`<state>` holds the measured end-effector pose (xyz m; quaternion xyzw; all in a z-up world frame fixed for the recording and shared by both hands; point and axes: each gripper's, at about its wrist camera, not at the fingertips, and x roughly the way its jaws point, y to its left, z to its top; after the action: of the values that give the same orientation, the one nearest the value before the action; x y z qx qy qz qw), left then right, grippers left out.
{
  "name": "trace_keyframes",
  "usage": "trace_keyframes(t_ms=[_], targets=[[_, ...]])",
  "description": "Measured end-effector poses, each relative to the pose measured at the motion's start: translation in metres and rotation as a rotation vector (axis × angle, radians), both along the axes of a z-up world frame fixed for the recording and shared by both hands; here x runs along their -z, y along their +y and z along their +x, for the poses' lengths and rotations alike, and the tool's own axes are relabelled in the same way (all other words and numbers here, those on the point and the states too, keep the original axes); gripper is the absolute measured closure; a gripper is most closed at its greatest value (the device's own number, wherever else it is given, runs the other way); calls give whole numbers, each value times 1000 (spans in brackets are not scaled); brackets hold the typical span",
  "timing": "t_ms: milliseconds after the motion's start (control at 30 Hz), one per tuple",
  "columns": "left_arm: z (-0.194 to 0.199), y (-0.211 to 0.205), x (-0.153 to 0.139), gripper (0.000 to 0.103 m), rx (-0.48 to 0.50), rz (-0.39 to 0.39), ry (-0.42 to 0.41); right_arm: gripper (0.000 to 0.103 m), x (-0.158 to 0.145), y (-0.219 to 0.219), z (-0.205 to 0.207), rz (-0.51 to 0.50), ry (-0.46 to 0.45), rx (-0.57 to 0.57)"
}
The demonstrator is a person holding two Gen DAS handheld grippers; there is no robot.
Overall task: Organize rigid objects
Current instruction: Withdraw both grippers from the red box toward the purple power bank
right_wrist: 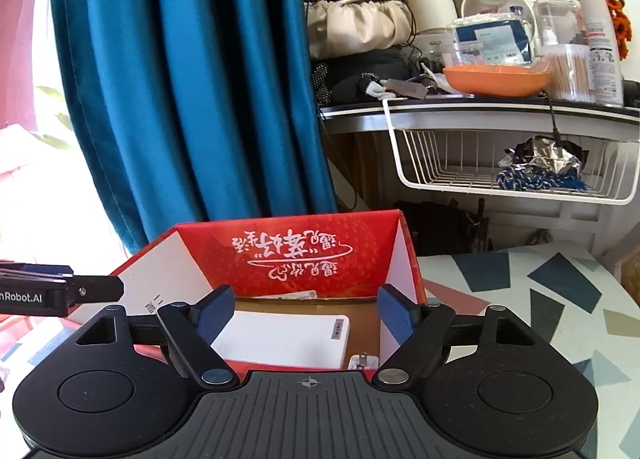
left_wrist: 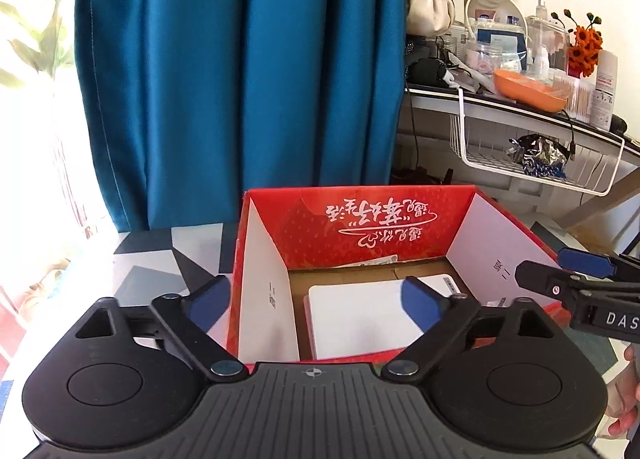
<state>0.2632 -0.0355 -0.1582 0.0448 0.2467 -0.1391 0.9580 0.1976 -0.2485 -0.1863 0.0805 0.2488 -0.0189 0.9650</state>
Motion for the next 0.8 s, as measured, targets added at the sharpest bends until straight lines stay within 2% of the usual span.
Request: trace_keyframes(t_ms=[33, 100, 200, 400, 500, 800], targets=[[-2, 2, -1, 3, 3, -6, 2, 20, -1, 1, -3, 1, -4, 4], [-6, 6, -3, 0, 10, -21, 8, 6, -2, 4, -11, 0, -25, 14], [-11, 11, -4, 0, 2, -35, 27, 2, -3, 7, -19, 7, -35, 17], [-27, 28, -4, 0, -6, -80, 42, 1, -3, 17, -39, 19, -57, 6], [-38, 34, 4, 0, -14, -79, 54, 1, 4, 24, -50, 13, -53, -16], [-49, 43, 40, 0, -2, -65, 159, 2, 43, 48, -57, -6, 59, -81]])
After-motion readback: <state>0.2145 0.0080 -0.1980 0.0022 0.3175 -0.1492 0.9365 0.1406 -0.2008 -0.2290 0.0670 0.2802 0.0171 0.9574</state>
